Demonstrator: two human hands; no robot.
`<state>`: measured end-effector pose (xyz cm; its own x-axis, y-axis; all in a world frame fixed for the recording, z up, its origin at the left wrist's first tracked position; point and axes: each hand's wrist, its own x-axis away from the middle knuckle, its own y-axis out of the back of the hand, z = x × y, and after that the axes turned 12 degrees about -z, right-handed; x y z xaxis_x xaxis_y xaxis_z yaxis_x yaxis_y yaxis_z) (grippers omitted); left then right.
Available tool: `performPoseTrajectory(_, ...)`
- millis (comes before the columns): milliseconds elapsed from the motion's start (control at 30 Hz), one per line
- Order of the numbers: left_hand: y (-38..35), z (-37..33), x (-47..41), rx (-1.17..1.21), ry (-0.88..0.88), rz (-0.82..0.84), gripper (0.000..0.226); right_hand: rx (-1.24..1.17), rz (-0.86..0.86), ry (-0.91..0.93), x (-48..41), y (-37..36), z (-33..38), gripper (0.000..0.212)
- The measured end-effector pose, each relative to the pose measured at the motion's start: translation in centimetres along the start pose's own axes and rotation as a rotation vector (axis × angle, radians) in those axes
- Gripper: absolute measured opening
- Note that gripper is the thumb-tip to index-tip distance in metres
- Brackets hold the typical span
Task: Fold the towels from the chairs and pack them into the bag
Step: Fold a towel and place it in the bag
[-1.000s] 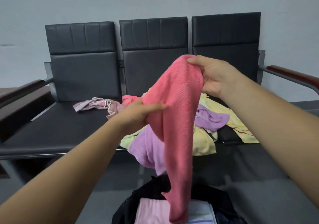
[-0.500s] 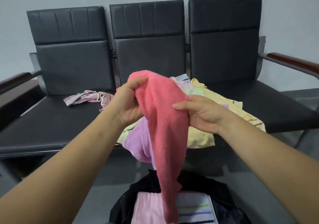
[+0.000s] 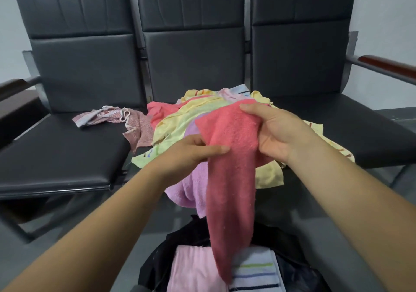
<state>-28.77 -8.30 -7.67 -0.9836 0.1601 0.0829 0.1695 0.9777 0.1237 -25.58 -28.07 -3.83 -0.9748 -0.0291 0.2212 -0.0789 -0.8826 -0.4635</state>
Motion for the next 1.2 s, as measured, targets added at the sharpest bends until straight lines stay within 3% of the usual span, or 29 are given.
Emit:
performPoseTrajectory(167, 0.2, -0.9, 0.3, 0.116, 0.058, 0.02, 0.037, 0.225, -0.072, -0.042, -0.9, 1.4, 0.8, 0.027)
performPoseTrajectory(300, -0.3, -1.9, 0.4, 0.401, 0.064, -0.082, 0.032, 0.095, 0.149, -0.093, -0.6, 1.8, -0.1, 0.045)
performPoseTrajectory(433, -0.2, -2.7, 0.3, 0.582, 0.089, -0.17, 0.047, 0.181, 0.36, -0.176, 0.6, 2.0, -1.7, 0.031)
performPoseTrajectory(567, 1.0, -2.9, 0.5, 0.594, 0.114, -0.266, 0.053, 0.249, 0.297, -0.048, 0.4, 1.9, -2.0, 0.033)
performPoseTrajectory(700, 1.9, -2.5, 1.0, 0.475, 0.056, -0.297, 0.034, 0.153, 0.163, 0.05, 0.6, 1.5, -1.8, 0.035)
performPoseTrajectory(833, 2.1, -2.1, 1.3, 0.356, 0.066, -0.293, 0.031, 0.255, 0.025, 0.048, 1.0, 1.2, -1.0, 0.036)
performPoseTrajectory(967, 2.6, -1.4, 1.5, 0.522, 0.078, -0.067, 0.068, 0.02, 0.105, -0.126, 0.9, 1.2, -0.4, 0.035)
performPoseTrajectory(1033, 2.7, -1.1, 1.4, 0.483, 0.025, -0.038, 0.046, -0.089, 0.204, -0.108, 1.2, 1.3, 0.1, 0.041)
performPoseTrajectory(1100, 2.6, -1.3, 1.4, 0.396, -0.018, -0.136, 0.033, -0.014, 0.257, -0.043, 1.3, 1.5, 0.4, 0.046)
performPoseTrajectory(1200, 2.9, -1.3, 1.1, 0.164, -0.067, -0.244, 0.041, 0.234, 0.138, 0.098, 0.8, 2.4, 0.3, 0.039)
